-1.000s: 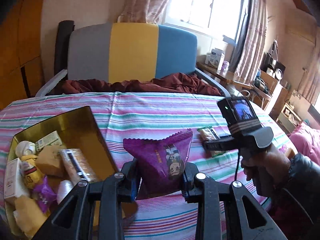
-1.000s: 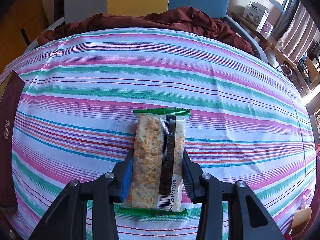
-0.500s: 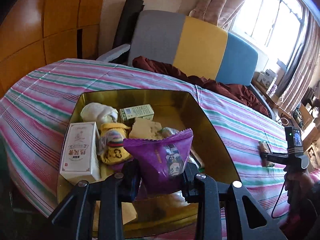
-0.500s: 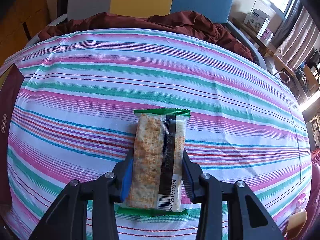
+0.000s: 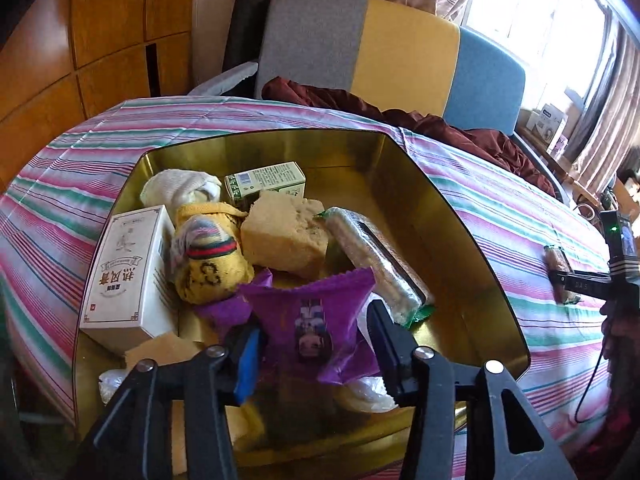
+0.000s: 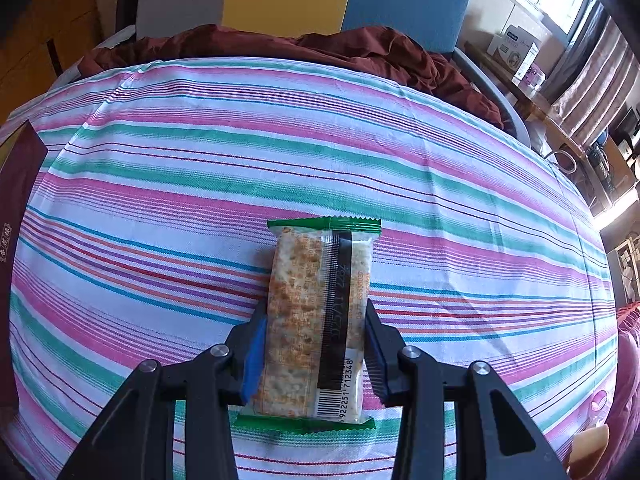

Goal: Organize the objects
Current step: 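Carry the purple packet into the gold tray and open the left gripper, then carry the cracker pack into the gold tray and open the right gripper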

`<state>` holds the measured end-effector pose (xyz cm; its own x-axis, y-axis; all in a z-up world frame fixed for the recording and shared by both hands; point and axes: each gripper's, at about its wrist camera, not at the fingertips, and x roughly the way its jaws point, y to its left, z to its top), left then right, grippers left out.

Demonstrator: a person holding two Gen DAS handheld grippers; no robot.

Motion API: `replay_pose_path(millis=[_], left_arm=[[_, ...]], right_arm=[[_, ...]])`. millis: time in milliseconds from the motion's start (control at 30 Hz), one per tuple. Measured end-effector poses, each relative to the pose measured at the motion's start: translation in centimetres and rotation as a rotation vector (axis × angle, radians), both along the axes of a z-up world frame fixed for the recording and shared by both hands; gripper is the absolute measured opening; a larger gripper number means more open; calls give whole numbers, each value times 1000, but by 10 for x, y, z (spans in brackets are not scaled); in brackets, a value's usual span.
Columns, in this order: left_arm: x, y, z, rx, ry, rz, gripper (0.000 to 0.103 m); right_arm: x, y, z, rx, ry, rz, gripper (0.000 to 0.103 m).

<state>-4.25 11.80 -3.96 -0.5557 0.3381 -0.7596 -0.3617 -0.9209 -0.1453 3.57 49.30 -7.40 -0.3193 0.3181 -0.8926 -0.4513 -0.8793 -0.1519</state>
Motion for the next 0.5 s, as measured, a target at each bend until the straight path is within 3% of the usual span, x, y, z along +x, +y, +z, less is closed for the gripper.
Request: replay_pose_path(millis=[267,500], left_arm=[[11,-14,22,4,90,32,55],[13,-37,38,21,133,73,57]], right_arm=[[-2,-4,3,6,4,-3,41],[-7,-40,6,-67,25,95,41]])
